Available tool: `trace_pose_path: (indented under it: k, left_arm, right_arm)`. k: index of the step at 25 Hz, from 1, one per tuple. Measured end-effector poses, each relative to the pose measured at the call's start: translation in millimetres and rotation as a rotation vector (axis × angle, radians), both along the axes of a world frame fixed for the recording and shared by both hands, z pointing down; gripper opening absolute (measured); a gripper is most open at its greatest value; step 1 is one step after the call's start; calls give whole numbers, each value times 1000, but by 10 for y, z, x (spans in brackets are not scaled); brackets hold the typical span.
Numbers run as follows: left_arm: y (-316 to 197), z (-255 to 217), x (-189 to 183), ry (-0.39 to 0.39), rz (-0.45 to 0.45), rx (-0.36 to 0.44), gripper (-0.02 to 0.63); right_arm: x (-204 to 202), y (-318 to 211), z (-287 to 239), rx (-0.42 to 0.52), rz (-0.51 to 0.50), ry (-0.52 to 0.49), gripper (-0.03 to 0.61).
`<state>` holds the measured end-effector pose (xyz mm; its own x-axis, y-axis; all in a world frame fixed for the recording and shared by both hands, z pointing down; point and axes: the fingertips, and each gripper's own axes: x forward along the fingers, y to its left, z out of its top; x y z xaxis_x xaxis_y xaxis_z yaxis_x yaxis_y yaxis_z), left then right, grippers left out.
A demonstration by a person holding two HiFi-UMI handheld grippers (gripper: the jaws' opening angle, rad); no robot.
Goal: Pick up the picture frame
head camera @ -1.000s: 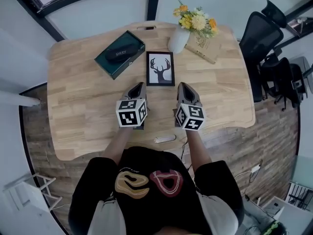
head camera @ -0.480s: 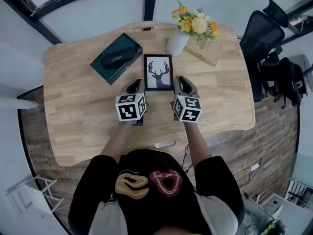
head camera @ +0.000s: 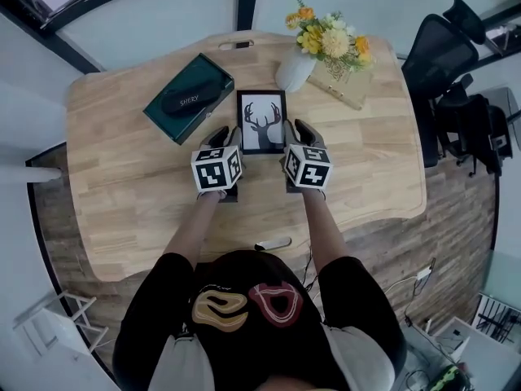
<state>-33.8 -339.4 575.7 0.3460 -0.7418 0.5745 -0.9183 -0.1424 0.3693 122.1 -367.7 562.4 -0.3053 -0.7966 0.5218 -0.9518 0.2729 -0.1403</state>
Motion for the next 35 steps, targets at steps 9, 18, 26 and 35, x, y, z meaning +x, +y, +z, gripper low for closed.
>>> trace_pose_path:
  k: [9,18,26,35]
  left_arm:
    - [-153,299,30,-16,18,-80,117]
    - [-283,572,147,-35,47,-139,118]
    - [-289,738,174,-70,57,-173,120]
    - [-314,890,179,-77,52,-216,129]
  right_arm:
    - [33,-182,297,-68,5,11,123]
    - [38,-285,615,-150,-11,39,124]
    - [46,-291,844,-219,6,65,124]
    - [43,-318,960,-260,-1,74,126]
